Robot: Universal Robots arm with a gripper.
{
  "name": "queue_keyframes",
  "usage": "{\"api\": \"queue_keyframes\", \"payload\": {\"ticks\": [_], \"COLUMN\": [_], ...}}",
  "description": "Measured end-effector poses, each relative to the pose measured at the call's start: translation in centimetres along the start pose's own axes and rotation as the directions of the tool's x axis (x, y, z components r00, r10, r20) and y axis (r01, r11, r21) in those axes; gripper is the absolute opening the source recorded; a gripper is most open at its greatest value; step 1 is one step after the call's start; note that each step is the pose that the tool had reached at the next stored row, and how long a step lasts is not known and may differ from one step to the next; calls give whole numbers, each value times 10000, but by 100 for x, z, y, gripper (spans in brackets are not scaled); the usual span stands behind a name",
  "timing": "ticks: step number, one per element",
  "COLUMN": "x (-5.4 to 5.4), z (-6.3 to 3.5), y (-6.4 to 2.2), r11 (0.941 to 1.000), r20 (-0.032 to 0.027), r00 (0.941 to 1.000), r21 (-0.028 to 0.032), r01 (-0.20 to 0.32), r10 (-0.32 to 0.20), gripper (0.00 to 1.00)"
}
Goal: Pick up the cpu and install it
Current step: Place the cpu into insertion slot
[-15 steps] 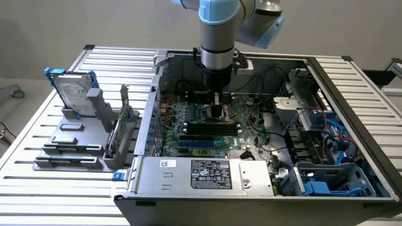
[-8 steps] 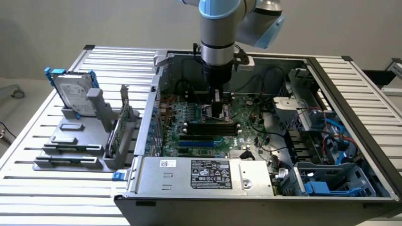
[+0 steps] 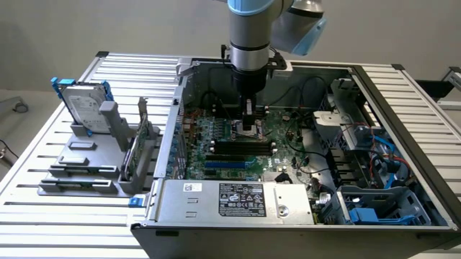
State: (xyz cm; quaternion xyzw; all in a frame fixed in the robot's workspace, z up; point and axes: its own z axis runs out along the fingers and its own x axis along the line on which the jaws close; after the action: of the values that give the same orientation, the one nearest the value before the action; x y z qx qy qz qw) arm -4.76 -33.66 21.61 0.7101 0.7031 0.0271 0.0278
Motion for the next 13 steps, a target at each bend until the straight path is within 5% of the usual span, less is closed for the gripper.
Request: {"api": "queue_keyframes", "payload": {"ticks": [8,13], "x": [-83,-114], "z": [-30,-52], "y": [-226,-356], "r11": [10000,10000], "r20": [2,2], "r00": [10000,10000], "r21": [1,23], "r01": [0,0], "r10": [0,0], "gripper": [12,11]}}
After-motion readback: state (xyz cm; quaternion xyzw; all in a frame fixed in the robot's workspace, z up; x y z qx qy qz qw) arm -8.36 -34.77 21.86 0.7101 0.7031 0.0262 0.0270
